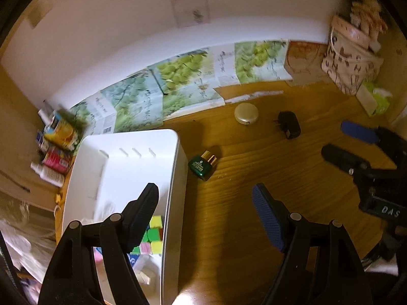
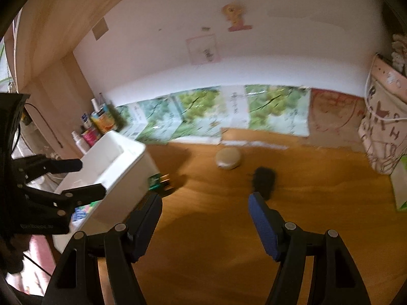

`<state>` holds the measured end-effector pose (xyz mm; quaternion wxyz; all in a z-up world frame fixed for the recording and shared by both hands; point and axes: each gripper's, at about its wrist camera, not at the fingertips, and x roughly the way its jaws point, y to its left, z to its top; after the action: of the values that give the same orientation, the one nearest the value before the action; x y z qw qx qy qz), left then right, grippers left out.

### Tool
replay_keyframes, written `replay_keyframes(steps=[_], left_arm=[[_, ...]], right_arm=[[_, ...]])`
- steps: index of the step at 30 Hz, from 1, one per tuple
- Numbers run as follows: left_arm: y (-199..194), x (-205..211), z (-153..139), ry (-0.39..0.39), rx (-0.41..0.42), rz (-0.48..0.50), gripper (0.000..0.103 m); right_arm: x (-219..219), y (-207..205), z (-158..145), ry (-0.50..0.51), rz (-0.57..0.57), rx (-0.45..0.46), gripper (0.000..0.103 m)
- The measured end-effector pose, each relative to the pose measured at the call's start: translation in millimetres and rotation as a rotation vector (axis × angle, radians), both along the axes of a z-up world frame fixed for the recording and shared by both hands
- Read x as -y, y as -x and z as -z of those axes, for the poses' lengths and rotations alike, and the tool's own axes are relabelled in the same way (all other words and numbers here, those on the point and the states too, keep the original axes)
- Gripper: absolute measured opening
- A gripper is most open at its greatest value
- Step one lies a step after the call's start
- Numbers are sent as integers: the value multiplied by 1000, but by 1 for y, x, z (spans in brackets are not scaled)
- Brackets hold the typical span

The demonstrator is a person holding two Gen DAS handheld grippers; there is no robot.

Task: Organize rigid objects
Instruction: 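Move the left gripper toward the green jar while the right moves to the black charger plug, then close the right gripper on the black plug while the left lowers onto the green jar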

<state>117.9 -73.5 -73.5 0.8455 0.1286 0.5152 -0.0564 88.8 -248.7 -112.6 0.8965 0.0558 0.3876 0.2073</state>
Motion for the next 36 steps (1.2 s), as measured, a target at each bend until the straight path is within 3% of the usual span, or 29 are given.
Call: replay_keyframes(steps=[6, 14, 23, 36], left_arm=[[-30, 11, 18, -54, -112, 23, 79], [-66, 25, 35, -119, -224, 79, 79], [-95, 44, 68, -231, -346, 210, 79], [-108, 63, 111, -293, -461, 334, 79]], right_arm=[[16, -18, 22, 37, 32, 76, 71], [21, -45, 48, 54, 71, 95, 71], [13, -81, 85, 107, 75, 49, 71], [9, -105, 111, 143, 129, -18, 71]])
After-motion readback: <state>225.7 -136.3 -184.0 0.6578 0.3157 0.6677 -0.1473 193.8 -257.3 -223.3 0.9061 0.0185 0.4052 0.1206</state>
